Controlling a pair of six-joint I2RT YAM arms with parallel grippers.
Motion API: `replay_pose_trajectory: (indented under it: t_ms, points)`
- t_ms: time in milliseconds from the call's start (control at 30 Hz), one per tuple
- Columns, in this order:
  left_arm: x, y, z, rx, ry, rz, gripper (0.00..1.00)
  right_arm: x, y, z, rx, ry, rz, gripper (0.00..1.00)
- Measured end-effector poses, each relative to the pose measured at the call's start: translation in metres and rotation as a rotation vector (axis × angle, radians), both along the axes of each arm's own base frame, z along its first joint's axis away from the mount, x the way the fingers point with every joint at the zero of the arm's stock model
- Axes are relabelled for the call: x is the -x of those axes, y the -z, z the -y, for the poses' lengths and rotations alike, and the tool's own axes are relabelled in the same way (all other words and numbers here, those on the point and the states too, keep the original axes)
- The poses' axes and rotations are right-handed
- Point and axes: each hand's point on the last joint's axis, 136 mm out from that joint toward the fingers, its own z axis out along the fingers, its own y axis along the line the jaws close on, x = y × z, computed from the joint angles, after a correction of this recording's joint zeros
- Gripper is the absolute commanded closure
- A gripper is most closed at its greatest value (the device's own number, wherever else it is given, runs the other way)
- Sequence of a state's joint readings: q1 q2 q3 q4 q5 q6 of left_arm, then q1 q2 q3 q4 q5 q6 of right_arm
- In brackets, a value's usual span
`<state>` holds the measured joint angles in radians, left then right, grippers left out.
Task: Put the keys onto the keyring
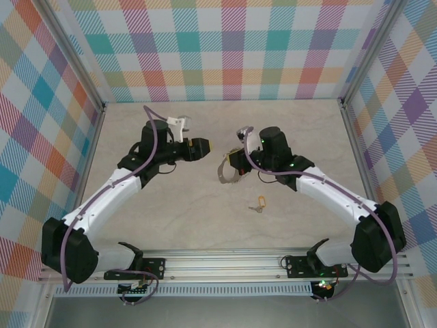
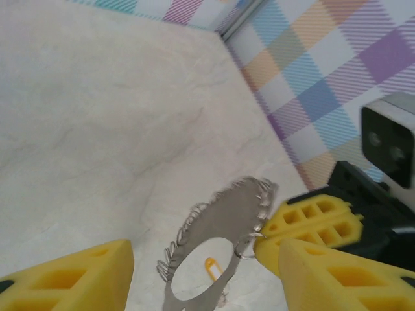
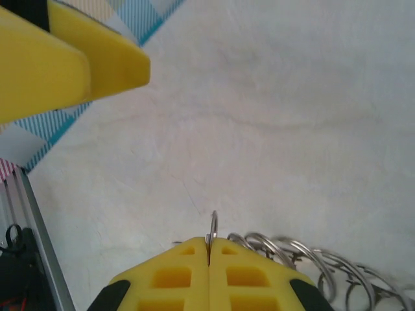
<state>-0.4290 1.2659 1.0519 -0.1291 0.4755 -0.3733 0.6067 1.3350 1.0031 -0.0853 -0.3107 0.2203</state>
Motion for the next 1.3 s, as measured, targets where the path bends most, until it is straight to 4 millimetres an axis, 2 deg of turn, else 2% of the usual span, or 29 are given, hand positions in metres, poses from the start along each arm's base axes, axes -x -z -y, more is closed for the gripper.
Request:
replay_pose_trajectory:
  t_ms: [167, 267, 400, 567, 733, 1300]
  points:
    - [0.011, -0.032, 0.007, 0.049, 0.085, 0.066, 0.5, -0.008, -0.02, 0.004, -0.07, 0.004, 0.028, 1.0]
    - [0.017, -0.042, 0.013, 0.073, 0.141, 0.077, 0.52, -0.009, -0.03, 0.003, -0.119, -0.012, 0.027, 1.0]
    - [0.015, -0.052, 0.022, 0.099, 0.188, 0.091, 0.54, -0.007, -0.047, -0.003, -0.191, -0.049, 0.037, 1.0]
    - [0.013, -0.052, 0.029, 0.126, 0.226, 0.081, 0.59, -0.005, -0.064, -0.007, -0.26, -0.08, 0.048, 1.0]
    - [0.017, -0.058, 0.034, 0.166, 0.262, 0.076, 0.59, -0.003, -0.077, -0.008, -0.309, -0.095, 0.056, 1.0]
    - [0.017, -0.063, 0.043, 0.225, 0.317, 0.062, 0.59, 0.004, -0.098, -0.011, -0.395, -0.136, 0.049, 1.0]
